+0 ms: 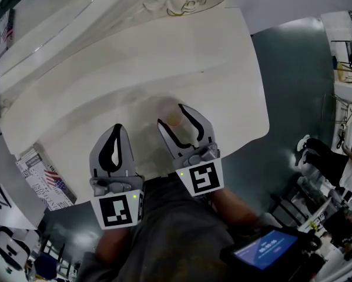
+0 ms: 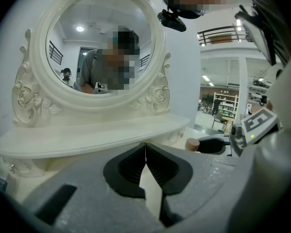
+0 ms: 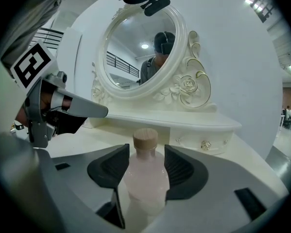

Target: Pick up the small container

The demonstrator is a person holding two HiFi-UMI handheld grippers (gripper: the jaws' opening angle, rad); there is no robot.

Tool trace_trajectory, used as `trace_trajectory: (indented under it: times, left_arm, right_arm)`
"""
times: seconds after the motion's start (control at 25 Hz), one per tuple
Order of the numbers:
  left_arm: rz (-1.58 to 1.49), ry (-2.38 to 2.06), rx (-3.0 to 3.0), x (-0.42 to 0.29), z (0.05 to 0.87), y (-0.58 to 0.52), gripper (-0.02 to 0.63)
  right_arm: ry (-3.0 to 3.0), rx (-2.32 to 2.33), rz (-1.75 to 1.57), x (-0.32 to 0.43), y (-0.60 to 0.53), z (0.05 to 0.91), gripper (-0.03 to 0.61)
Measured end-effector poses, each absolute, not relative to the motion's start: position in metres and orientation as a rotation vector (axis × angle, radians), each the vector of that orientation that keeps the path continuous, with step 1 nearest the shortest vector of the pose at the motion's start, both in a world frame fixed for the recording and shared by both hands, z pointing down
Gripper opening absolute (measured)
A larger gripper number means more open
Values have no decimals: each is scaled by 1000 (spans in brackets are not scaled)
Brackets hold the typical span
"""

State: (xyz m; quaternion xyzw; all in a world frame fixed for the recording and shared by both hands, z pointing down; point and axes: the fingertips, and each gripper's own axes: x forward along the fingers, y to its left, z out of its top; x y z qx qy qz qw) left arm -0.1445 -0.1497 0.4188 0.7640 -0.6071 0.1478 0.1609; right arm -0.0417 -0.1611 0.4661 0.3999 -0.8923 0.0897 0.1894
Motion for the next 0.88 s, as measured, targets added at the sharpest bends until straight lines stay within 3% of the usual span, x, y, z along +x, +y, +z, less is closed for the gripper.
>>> trace_trajectory:
  times: [0.56,0.88]
  left_arm:
    - [417,-1733,2184,-147,415,-149,15]
    - [417,-1741,2189,-150,412,-147,15]
  right_arm:
    - [-2501,1167,216,-43,-162,460,153]
    - [-2488,1182,232,-42,-161,460,147]
